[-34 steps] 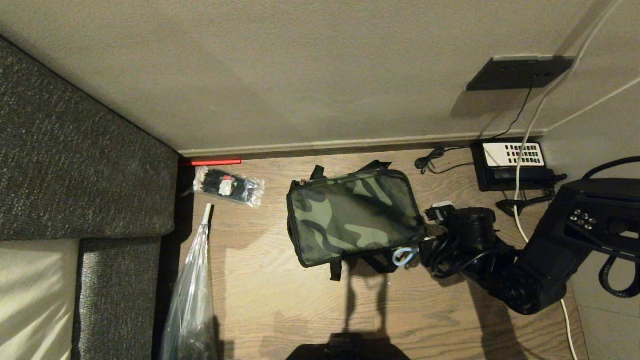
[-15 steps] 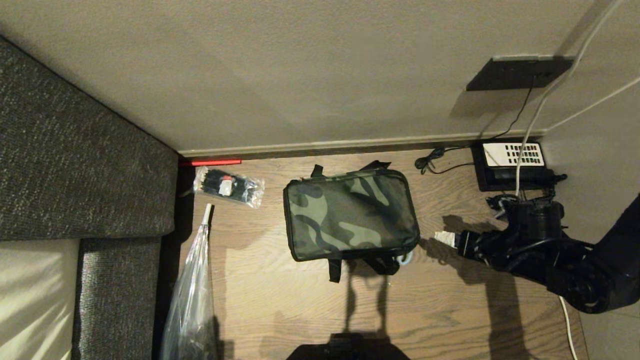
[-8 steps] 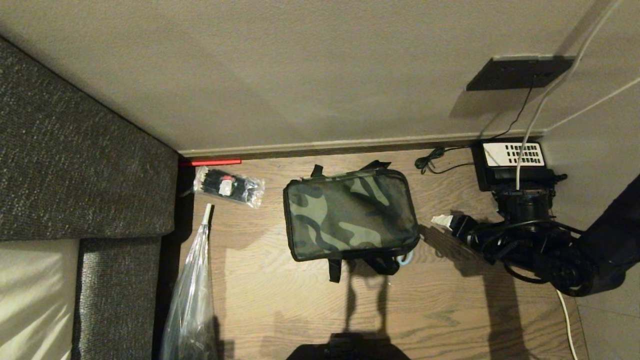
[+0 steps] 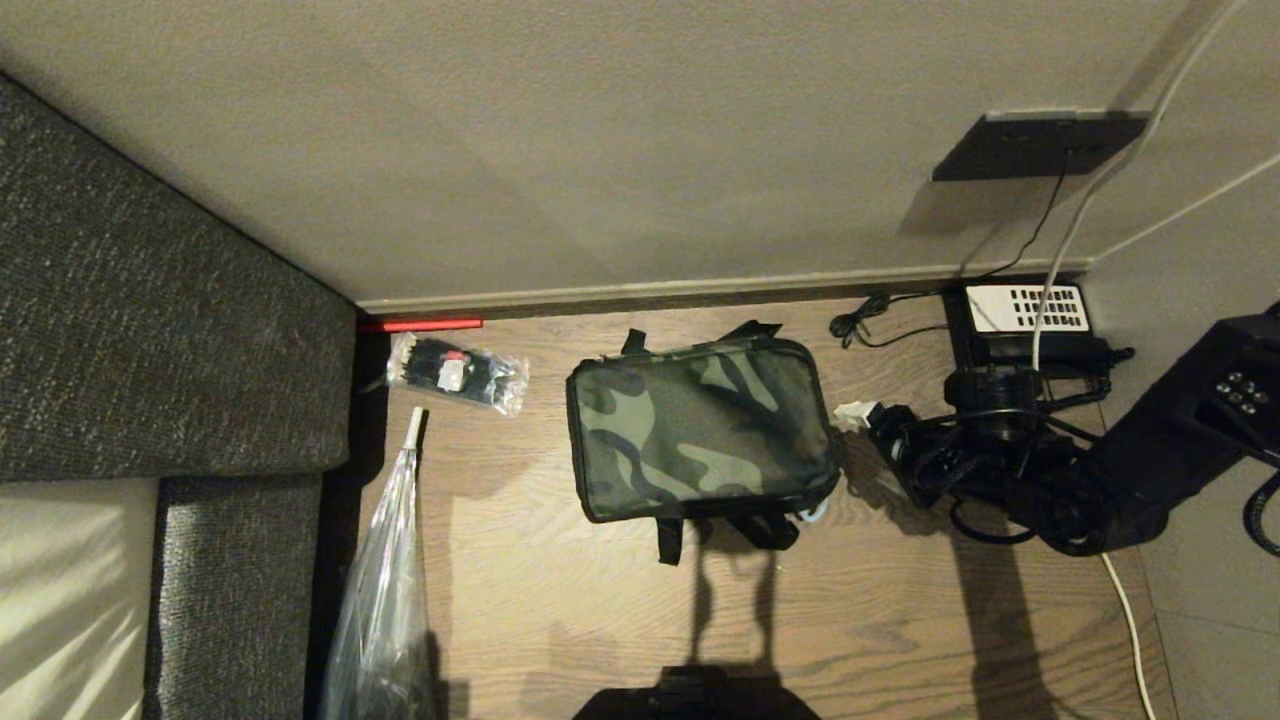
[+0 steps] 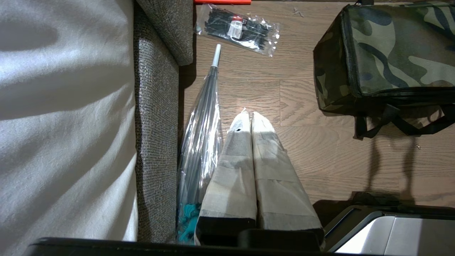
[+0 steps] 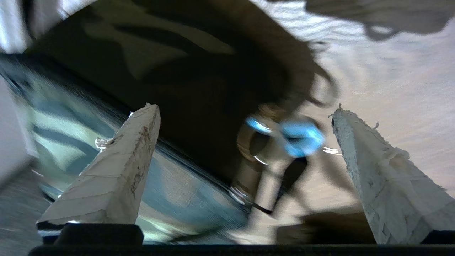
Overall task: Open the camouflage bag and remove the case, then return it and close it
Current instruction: Open the top of the storage box
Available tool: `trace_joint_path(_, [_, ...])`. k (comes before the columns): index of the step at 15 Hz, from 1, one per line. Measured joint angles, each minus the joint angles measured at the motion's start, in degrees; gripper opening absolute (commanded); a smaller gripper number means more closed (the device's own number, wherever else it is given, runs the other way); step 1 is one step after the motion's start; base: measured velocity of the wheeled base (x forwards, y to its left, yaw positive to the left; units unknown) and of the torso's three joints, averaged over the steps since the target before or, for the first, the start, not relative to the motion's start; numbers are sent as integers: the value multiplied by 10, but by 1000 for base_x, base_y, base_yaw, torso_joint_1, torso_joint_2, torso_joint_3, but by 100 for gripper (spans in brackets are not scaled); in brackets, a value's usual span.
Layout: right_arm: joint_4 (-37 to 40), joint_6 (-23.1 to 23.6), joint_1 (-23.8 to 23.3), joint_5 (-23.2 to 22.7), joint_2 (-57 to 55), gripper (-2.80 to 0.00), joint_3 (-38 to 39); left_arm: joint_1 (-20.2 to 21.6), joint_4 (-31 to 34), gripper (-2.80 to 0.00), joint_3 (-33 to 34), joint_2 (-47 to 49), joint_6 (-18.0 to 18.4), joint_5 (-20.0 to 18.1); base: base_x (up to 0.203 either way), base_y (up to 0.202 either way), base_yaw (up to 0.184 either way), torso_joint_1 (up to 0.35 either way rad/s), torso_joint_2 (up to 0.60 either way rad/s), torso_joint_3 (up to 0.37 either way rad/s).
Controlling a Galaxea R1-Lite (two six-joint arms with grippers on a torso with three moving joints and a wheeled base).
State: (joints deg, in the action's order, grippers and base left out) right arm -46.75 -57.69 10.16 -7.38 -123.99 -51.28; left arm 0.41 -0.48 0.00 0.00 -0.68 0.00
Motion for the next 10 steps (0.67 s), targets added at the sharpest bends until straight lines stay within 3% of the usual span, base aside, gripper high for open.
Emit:
trace_joint_path(6, [110,-159,27,12,-27,0,-73,0,0,-280,0,0,0,0,0,0,0,0,0,0])
trace_joint_path(10, [133,-171,27,22,-19,0,-85,0,0,-280,0,0,0,0,0,0,0,0,0,0])
